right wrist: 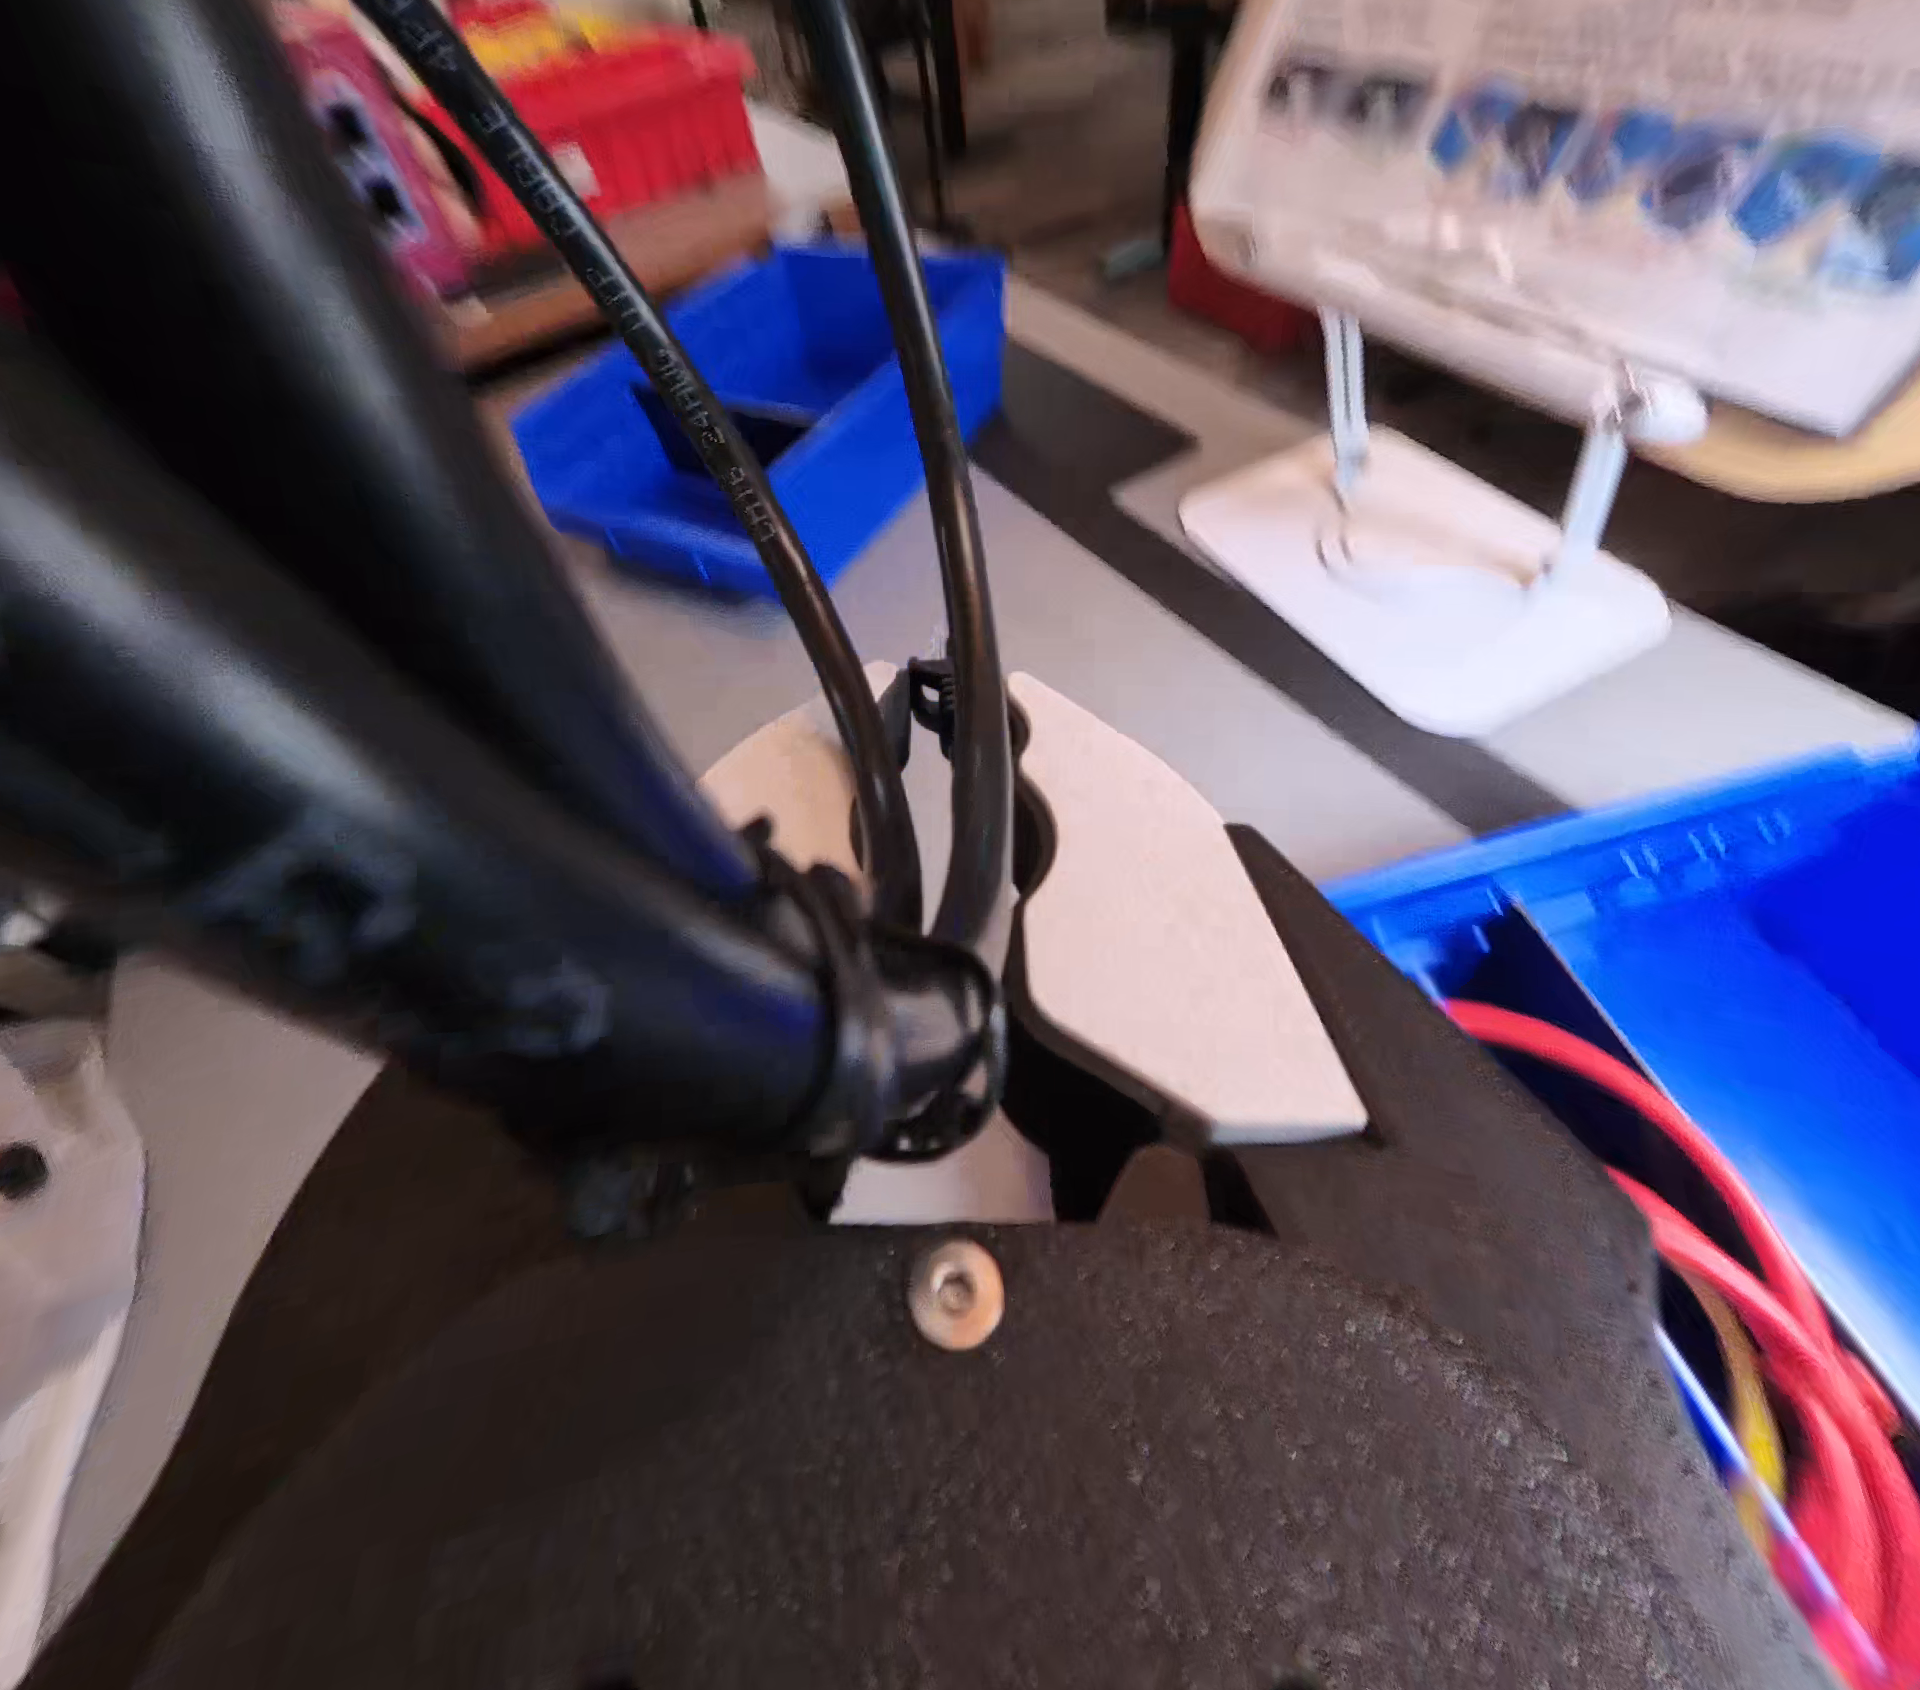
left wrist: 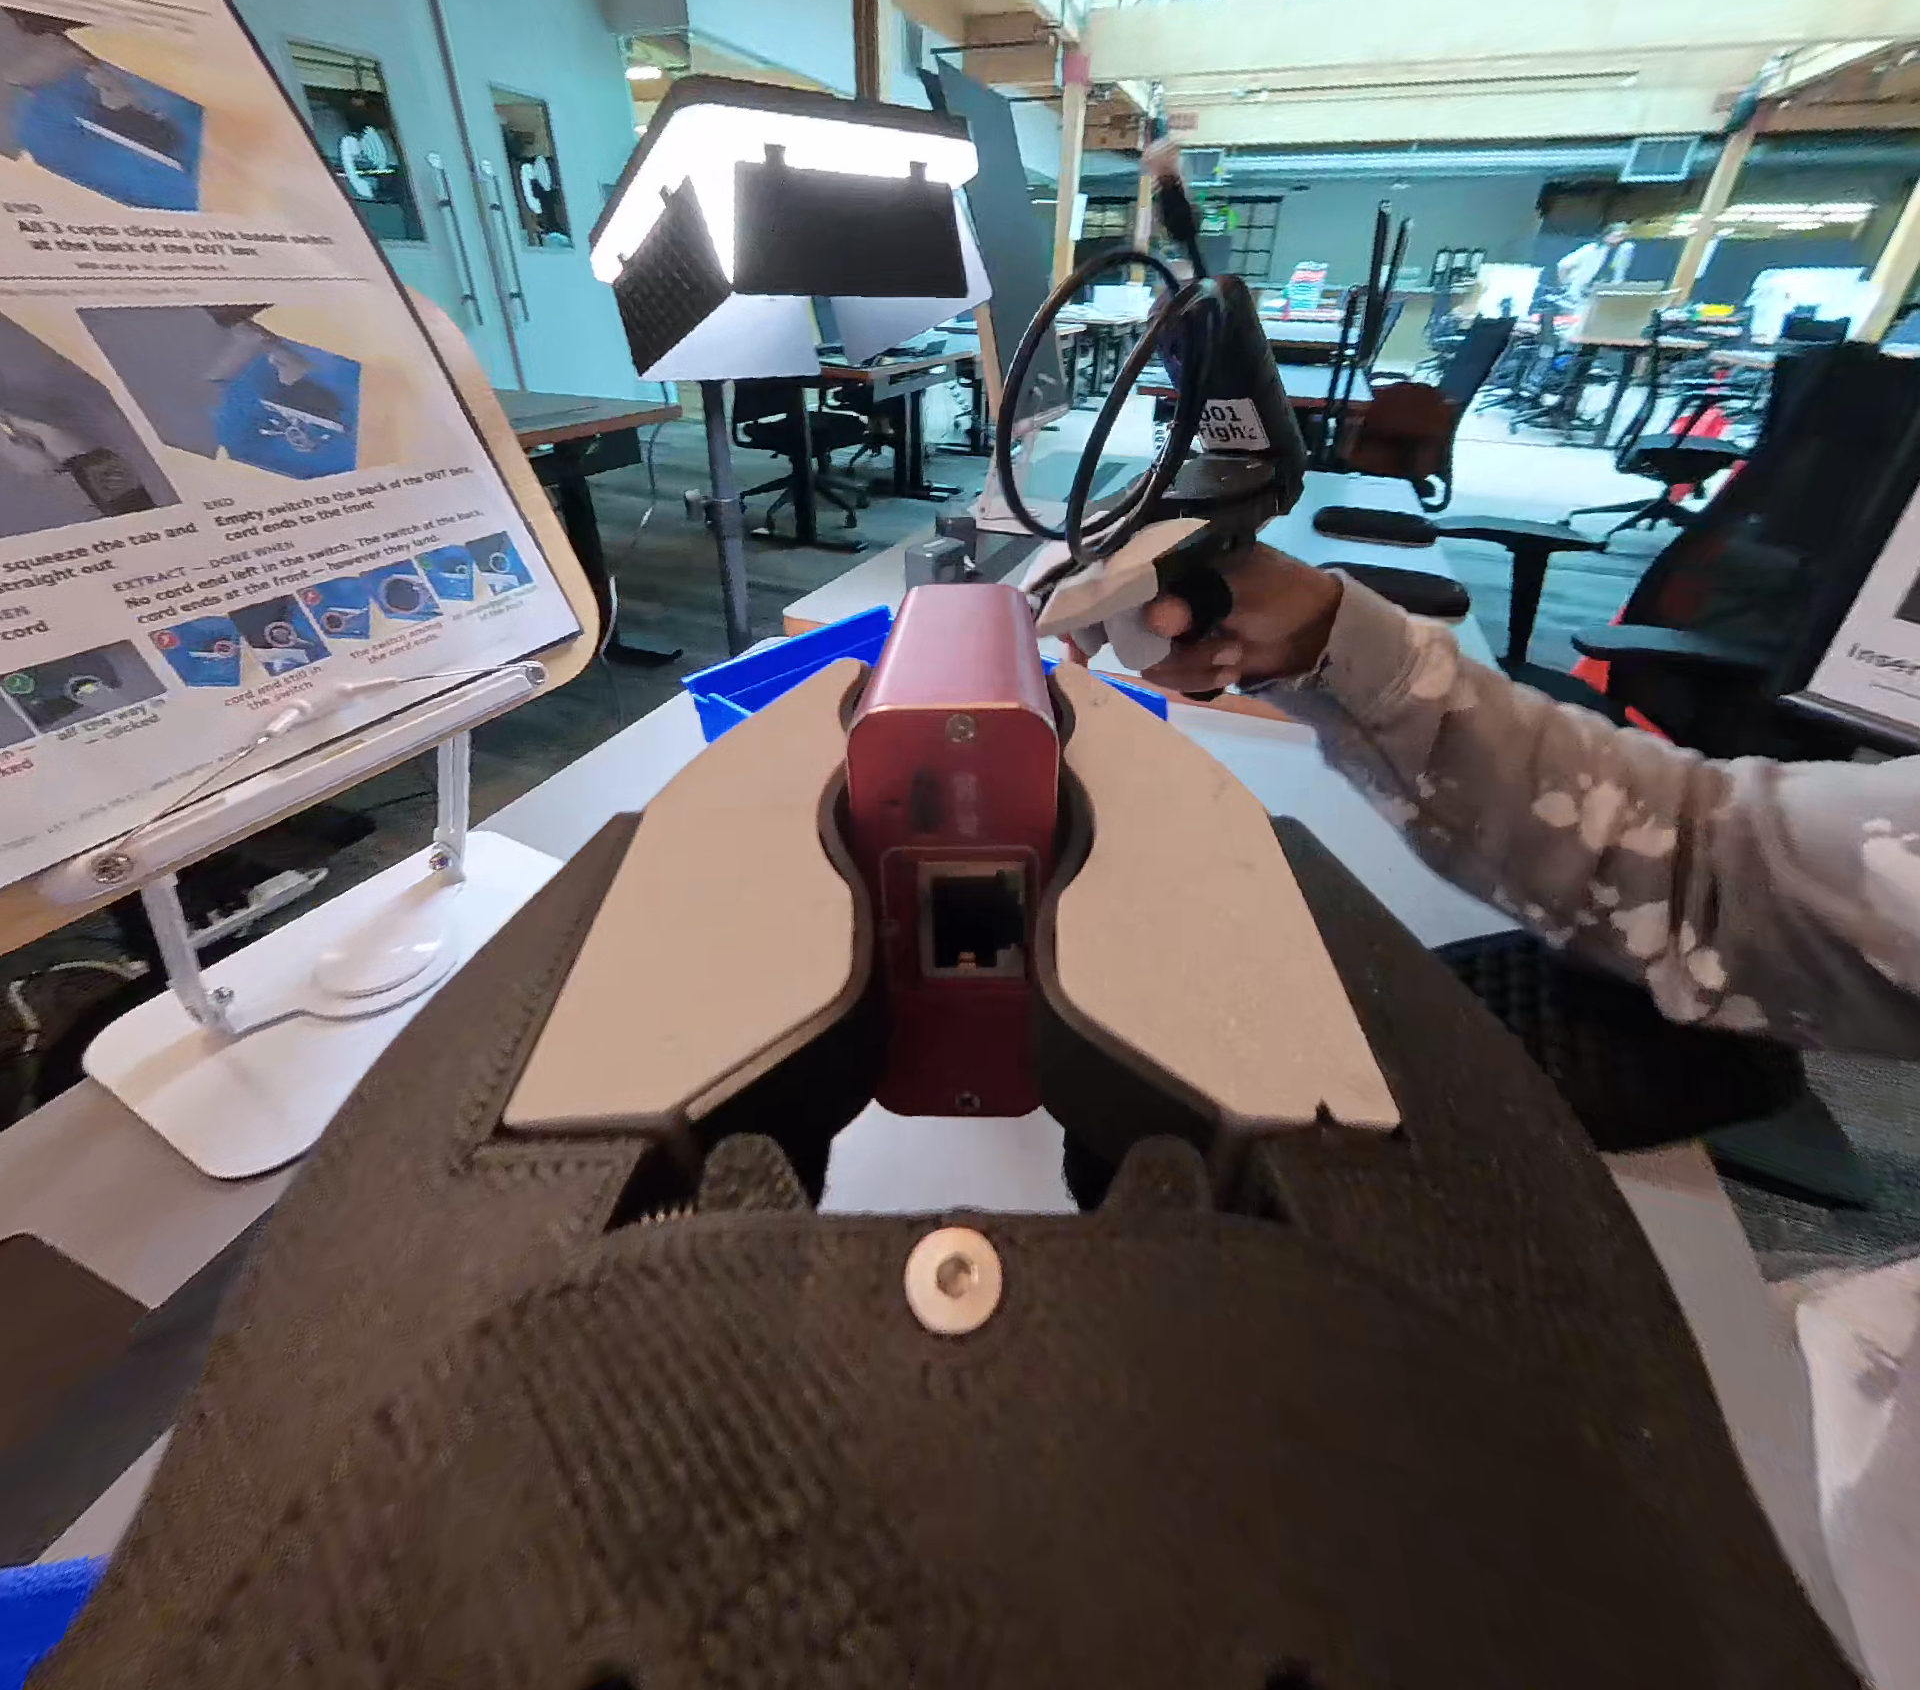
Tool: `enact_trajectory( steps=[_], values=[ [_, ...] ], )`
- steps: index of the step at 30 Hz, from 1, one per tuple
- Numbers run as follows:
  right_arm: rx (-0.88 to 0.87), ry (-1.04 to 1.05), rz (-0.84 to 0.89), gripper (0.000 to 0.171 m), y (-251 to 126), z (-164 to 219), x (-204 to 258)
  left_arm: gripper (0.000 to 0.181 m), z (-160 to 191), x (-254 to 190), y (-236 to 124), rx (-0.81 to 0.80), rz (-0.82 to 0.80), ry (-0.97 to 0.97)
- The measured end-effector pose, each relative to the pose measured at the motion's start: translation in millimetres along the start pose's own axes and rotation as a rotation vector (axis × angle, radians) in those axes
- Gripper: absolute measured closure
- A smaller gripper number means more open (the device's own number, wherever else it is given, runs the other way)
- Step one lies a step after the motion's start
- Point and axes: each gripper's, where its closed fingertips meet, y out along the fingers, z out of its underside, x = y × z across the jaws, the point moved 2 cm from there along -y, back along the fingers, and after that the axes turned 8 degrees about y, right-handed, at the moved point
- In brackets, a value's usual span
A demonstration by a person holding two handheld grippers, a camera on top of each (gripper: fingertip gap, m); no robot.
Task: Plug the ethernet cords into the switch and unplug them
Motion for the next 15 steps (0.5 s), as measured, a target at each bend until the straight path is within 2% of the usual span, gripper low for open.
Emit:
enact_trajectory(
  steps=[1,8,12,15],
  values=[
    [0.067,0.005,0.051,0.156,-5.8,8.0,-14.0,0.152,-0.3,1.2,-0.6,0.000,-0.007,0.003],
    [0.621,0.174,0.217,0.160,-71.6,84.8,-92.7,0.152,-7.0,5.0,-7.9,-0.020,0.008,-0.048],
    [0.914,0.246,0.142,0.157,-106.0,124.1,-106.6,0.152,-8.6,-1.4,-6.2,-0.017,0.025,-0.029],
    [1.073,0.242,0.085,0.158,-116.2,136.5,-105.5,0.151,-5.6,-2.4,-2.6,-0.005,0.032,-0.027]
  ],
)
